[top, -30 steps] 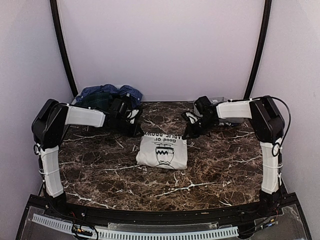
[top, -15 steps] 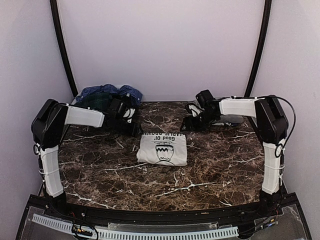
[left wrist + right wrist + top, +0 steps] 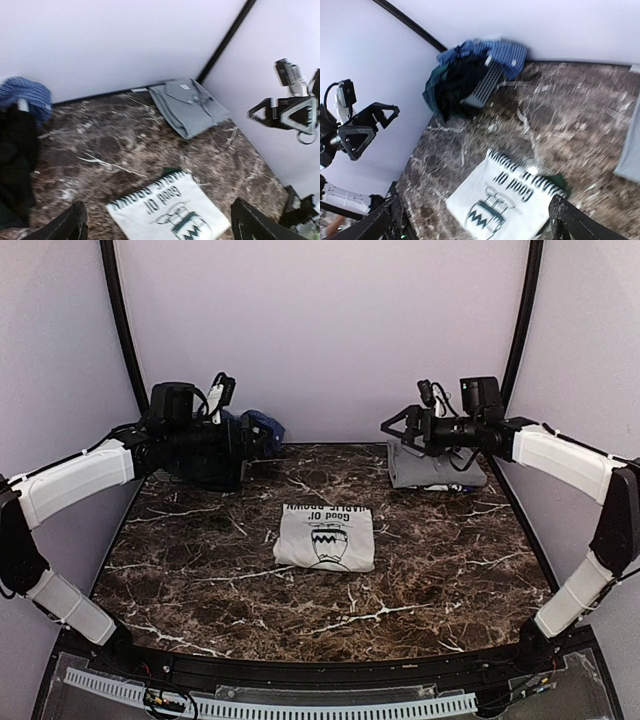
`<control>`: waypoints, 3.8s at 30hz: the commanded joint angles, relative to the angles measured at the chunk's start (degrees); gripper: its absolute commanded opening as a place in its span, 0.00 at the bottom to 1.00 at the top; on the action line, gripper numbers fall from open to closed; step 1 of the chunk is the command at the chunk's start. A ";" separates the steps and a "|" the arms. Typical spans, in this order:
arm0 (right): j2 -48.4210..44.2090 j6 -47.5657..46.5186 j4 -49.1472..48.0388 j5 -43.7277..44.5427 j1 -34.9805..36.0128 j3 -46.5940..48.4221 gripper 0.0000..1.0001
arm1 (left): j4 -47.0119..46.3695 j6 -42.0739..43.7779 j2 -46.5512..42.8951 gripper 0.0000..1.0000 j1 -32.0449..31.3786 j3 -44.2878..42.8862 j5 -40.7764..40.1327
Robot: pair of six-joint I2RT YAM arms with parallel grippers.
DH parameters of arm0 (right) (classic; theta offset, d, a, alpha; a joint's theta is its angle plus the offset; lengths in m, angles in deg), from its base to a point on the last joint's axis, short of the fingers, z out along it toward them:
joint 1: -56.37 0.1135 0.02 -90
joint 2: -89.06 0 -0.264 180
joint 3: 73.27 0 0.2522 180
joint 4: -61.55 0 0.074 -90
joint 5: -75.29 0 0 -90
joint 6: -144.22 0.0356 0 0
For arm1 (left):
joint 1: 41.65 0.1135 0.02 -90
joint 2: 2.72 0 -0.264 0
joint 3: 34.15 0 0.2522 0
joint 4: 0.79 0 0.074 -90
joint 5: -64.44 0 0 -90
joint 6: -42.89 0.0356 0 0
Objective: Fold and stack the mixed laundry pile
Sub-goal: Adjust the square-folded T-shirt at the center of the board, then smooth out the square-folded T-shirt at the center of the board, then pick up the square-folded T-shirt from the center of the board.
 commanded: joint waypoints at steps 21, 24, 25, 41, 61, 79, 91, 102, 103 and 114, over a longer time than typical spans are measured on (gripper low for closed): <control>18.93 40.95 -52.66 -6.09 22.36 -27.29 0.99 | -36.03 -34.60 19.42 0.99 -14.08 20.82 21.48; 21.97 40.38 -52.47 -4.96 21.97 -28.58 0.99 | -39.19 -36.46 23.94 0.99 -12.19 21.58 20.68; 23.10 40.46 -53.18 -4.94 21.53 -29.60 0.99 | -41.37 -36.95 25.93 0.99 -11.20 22.79 20.08; 9.90 25.52 -34.34 -3.77 16.74 -27.48 0.98 | -26.63 -26.93 13.81 0.99 -9.41 19.90 18.53; 29.00 21.42 -35.73 -9.08 7.65 -15.96 0.96 | -30.73 -23.35 34.12 0.99 -1.63 12.33 17.92; -4.13 16.24 -15.07 -0.19 6.68 -33.01 0.86 | 3.74 27.98 11.61 0.80 -21.90 5.71 -11.17; -8.58 24.41 -20.42 1.81 4.08 -44.02 0.82 | 1.34 42.49 31.47 0.57 -33.35 -7.46 -16.46; -9.10 28.65 -25.55 2.12 3.44 -48.90 0.82 | 2.25 47.40 42.38 0.48 -35.93 -14.53 -15.56; -8.94 28.84 -25.96 1.95 3.44 -49.09 0.82 | 3.01 47.74 43.41 0.45 -35.94 -15.26 -15.78; -5.31 35.99 -38.55 2.20 3.85 -53.71 0.78 | -2.03 41.05 39.94 0.05 -35.97 -14.27 -9.15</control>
